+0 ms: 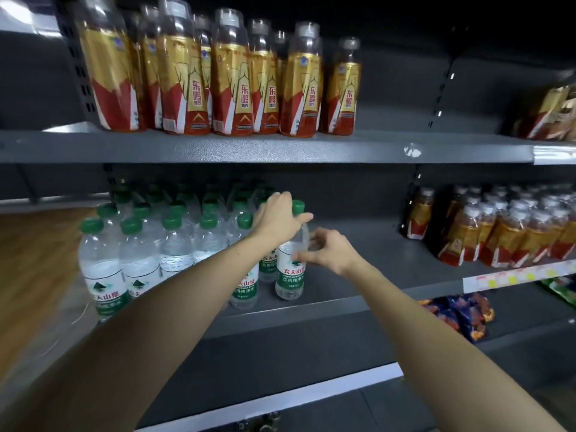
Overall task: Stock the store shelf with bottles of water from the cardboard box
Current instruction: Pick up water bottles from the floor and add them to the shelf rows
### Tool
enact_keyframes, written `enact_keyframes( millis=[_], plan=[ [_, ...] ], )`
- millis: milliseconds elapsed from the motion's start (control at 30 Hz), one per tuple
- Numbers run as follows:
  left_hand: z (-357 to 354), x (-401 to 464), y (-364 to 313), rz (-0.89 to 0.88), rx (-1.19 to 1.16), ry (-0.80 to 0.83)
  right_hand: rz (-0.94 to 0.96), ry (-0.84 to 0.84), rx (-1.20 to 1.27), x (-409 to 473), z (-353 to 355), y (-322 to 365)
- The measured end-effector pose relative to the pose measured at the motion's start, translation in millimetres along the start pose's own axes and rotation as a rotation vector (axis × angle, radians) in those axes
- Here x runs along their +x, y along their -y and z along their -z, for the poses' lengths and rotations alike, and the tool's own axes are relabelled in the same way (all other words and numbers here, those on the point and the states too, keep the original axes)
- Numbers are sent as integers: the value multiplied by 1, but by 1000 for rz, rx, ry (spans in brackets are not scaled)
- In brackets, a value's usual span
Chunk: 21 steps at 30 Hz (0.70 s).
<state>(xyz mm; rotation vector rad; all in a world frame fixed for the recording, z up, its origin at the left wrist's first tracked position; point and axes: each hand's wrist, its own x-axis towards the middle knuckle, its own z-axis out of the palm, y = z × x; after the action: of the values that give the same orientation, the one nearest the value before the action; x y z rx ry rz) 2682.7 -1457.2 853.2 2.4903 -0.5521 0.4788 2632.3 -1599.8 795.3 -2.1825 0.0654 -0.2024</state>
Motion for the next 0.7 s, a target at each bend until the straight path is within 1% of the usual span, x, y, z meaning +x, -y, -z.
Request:
enact_keyframes(
  millis=[100, 167, 267, 333, 467, 500, 600, 700],
  plan=[
    [9, 5, -3, 50, 119, 82, -24, 107, -94, 14, 2, -5],
    [11, 6, -4, 67, 201, 164, -49, 148, -124, 23, 2, -12],
    [12, 6, -1, 68, 289, 234, -77, 194, -168, 33, 2, -21],
    [11, 8, 1, 22, 354, 279, -81, 213, -196, 37, 4, -24],
    [10, 8, 0, -88, 496, 463, -88, 259, -225, 45, 5, -29],
    [10, 7, -2, -102, 525, 483, -79, 280, -235, 47, 4, -30],
    [7, 7, -5, -85, 543, 450, -51, 337, -234, 53, -3, -30],
    [1, 8, -5, -46, 640, 419, -23, 380, -228, 55, -12, -25]
  ],
)
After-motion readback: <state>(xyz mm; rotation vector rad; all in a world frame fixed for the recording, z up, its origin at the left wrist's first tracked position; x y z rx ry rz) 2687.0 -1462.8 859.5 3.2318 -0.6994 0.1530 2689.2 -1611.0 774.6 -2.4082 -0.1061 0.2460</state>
